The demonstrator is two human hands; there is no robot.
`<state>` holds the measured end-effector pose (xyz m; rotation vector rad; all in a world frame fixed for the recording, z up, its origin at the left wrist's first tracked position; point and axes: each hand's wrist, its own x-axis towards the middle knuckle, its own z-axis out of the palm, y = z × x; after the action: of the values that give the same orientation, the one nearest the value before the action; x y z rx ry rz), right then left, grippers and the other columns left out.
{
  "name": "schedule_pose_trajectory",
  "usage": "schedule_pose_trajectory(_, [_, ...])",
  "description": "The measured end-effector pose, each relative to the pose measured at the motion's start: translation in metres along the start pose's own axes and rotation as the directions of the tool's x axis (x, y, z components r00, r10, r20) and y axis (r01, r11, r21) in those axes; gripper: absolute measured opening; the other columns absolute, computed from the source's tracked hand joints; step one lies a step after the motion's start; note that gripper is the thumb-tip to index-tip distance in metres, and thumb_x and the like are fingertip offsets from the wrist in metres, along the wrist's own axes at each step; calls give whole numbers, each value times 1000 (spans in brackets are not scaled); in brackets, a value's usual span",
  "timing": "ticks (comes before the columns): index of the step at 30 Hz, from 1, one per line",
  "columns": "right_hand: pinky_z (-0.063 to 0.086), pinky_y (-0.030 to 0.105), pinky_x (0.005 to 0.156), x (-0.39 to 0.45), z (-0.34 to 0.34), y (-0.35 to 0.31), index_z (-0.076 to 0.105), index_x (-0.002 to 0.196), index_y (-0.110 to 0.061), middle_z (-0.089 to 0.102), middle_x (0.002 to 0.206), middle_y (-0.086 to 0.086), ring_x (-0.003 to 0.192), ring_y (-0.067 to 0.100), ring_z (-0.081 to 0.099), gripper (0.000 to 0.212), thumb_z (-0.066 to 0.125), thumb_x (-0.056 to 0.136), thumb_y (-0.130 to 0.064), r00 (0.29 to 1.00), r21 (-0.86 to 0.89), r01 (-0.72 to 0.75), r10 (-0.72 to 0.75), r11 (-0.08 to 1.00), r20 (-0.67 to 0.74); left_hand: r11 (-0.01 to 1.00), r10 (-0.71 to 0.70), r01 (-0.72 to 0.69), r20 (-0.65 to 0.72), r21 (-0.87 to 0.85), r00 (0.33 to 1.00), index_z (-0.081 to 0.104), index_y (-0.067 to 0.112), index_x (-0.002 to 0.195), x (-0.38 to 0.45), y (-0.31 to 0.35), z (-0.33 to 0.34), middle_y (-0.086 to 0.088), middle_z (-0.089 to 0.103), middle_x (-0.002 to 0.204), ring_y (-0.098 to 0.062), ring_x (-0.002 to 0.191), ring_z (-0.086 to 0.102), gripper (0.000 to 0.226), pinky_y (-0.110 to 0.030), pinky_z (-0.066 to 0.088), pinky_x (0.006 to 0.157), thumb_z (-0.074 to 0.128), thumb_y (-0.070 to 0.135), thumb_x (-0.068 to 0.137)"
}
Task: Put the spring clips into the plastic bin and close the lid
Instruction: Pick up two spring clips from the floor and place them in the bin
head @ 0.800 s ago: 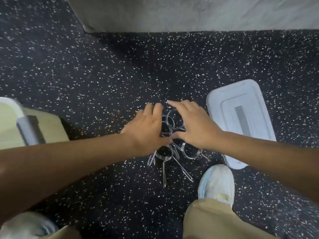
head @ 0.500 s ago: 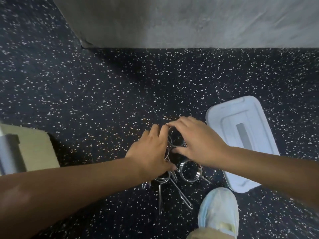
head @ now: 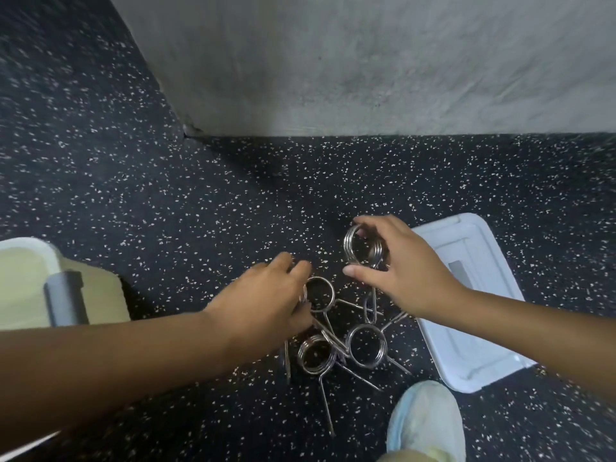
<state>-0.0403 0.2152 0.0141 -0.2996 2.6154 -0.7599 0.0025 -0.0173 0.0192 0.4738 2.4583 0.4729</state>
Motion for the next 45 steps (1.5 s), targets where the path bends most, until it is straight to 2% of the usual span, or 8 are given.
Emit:
schedule_pose_trajectory(11, [47,33,102,-10,2,-61,50,141,-29,55,124,-17,108,3,57,76,79,75,-53,1000,108,8,-8,994,1,975,205,-204,-1,84,979,52,30,91,-89,-44,-96,11,56,84,-5,69,56,35,-29,49,60,48,65,88])
schedule_pose_trajectory(14, [50,28,92,-11,-2,-90,54,135,-34,61,118,-21,92,-4,60,74,79,70,-59,998,120,46,-51,992,41,961,275,-272,-40,54,961,61,27,81,-115,-73,-109,10,71,110,7,86,63,40,-16,51,72,53,66,89])
schedule_pose_trajectory(18, [52,22,82,-15,-8,-132,60,122,-40,68,109,-19,85,-2,66,64,80,65,-63,988,129,84,-100,988,119,957,289,-285,-160,47,944,69,33,69,-154,-111,-112,15,72,128,32,94,50,42,7,31,82,57,68,89])
schedule_pose_trajectory(25, [52,20,68,-20,-8,-206,66,102,-42,72,85,-23,72,4,70,53,76,57,-70,957,126,103,-132,987,258,973,221,-230,-212,-19,952,53,52,80,-228,-176,-109,31,52,109,8,80,61,22,-20,50,70,46,65,96])
schedule_pose_trajectory(29, [55,22,63,-10,-3,-242,64,106,-43,74,84,-10,65,8,70,49,72,64,-68,929,160,104,-153,982,336,972,221,-193,-238,134,946,39,55,87,-256,-215,-100,31,44,114,8,83,57,16,-24,53,66,34,64,99])
schedule_pose_trajectory(33, [60,42,78,6,16,-275,56,130,-26,74,104,1,77,19,76,51,65,85,-48,895,325,-11,-136,946,425,925,309,-242,-208,292,928,50,40,92,-266,-252,-84,22,47,125,-7,115,48,19,-31,52,91,40,53,102])
schedule_pose_trajectory(39, [60,53,80,22,59,-330,58,117,-7,67,117,20,83,30,76,25,42,105,-21,856,436,-125,-126,891,502,855,365,-253,-178,453,914,66,19,101,-267,-288,-53,7,56,135,-17,119,53,18,-35,49,102,49,24,104])
schedule_pose_trajectory(45, [55,52,90,38,121,-370,58,111,-24,73,108,-4,97,21,70,36,42,94,-52,913,335,-73,-72,939,402,800,285,-220,-31,559,958,78,12,104,-249,-313,-23,3,59,135,-22,118,54,30,-40,47,106,48,13,102])
